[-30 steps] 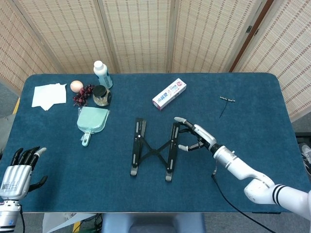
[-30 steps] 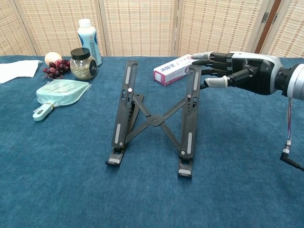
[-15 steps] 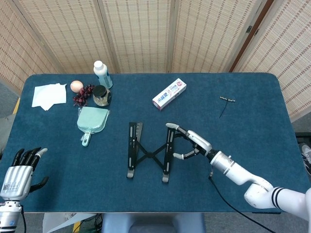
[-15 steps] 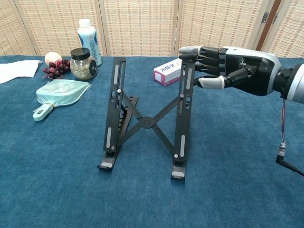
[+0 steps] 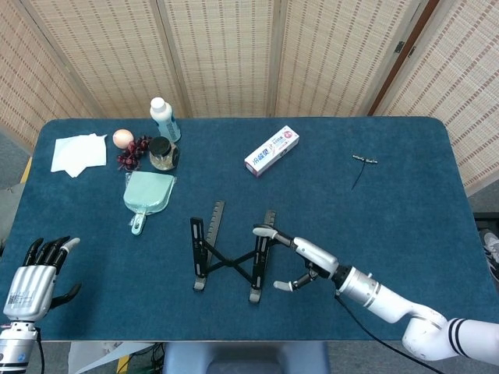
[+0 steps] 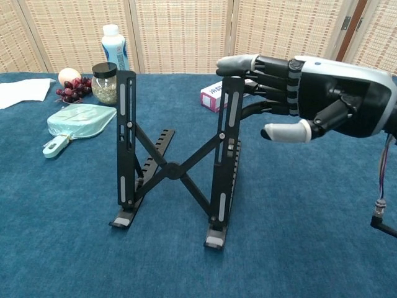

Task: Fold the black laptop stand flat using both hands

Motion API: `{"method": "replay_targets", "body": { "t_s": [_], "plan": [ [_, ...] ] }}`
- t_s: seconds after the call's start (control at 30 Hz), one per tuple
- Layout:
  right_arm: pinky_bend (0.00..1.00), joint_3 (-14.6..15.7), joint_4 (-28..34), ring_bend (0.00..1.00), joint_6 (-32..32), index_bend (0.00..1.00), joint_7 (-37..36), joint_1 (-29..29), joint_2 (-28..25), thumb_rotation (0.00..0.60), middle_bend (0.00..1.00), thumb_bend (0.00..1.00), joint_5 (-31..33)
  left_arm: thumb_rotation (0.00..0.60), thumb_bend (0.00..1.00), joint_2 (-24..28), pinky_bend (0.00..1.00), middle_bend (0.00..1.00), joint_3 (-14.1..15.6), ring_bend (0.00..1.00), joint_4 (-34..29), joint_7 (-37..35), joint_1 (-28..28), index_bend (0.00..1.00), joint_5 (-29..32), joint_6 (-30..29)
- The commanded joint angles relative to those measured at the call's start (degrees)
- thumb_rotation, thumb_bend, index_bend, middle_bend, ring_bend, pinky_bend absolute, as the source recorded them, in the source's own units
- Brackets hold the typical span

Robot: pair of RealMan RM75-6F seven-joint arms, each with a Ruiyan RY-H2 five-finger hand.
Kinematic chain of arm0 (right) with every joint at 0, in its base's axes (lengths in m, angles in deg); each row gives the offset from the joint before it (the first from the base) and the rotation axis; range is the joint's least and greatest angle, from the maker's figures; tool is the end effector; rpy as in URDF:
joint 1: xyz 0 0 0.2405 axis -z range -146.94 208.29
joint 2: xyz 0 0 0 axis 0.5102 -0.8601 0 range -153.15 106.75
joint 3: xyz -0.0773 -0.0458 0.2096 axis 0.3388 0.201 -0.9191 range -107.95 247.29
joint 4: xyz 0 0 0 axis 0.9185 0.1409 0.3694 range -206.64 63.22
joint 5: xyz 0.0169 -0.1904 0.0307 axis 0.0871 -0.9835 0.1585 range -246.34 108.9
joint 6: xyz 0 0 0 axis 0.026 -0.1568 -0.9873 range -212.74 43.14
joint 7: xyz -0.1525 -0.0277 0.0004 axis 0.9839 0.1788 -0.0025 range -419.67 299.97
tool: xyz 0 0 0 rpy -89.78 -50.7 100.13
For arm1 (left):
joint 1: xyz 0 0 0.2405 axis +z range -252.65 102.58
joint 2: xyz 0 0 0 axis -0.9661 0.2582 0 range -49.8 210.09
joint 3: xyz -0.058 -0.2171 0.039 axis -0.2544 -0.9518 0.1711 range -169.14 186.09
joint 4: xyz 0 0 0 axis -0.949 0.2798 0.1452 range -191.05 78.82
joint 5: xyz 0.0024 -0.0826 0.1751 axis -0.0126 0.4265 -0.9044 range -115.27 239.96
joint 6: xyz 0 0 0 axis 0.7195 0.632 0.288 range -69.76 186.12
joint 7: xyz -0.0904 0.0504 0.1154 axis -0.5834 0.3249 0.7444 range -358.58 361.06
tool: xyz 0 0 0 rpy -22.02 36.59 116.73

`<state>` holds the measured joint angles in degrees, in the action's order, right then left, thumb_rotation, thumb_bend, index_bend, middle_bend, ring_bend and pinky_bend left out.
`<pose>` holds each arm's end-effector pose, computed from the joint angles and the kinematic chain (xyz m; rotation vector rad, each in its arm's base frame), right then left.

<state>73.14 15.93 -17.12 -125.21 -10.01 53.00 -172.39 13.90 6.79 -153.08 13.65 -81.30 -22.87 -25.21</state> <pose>-0.1173 -0.2640 0.0352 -1.8541 1.9107 -1.5811 -0.2612 0.1892 0.1378 -1.4640 -0.8537 -0.8155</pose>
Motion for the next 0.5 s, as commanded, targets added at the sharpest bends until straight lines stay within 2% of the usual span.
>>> {"method": "replay_targets", "body": {
  "t_s": [0.03,0.5],
  "plan": [
    [0.19,1.65,2.44,0.0,1.71,0.0,2.24,0.83,-1.09,0.6,0.03,0.17,-1.7,0.6,0.2,-0.08,0.08,0.15,0.03,0.14,0.1,-0.13,-0.08,0.15,-0.15,0.03],
    [0.19,4.06,7.18,0.0,3.25,0.0,7.46,0.53,-2.54,0.6,0.03,0.17,-4.47,0.6,0.2,0.03,0.08,0.15,0.49,0.14,0.2,-0.78,0.43,0.15,-0.93,-0.87]
  ]
}}
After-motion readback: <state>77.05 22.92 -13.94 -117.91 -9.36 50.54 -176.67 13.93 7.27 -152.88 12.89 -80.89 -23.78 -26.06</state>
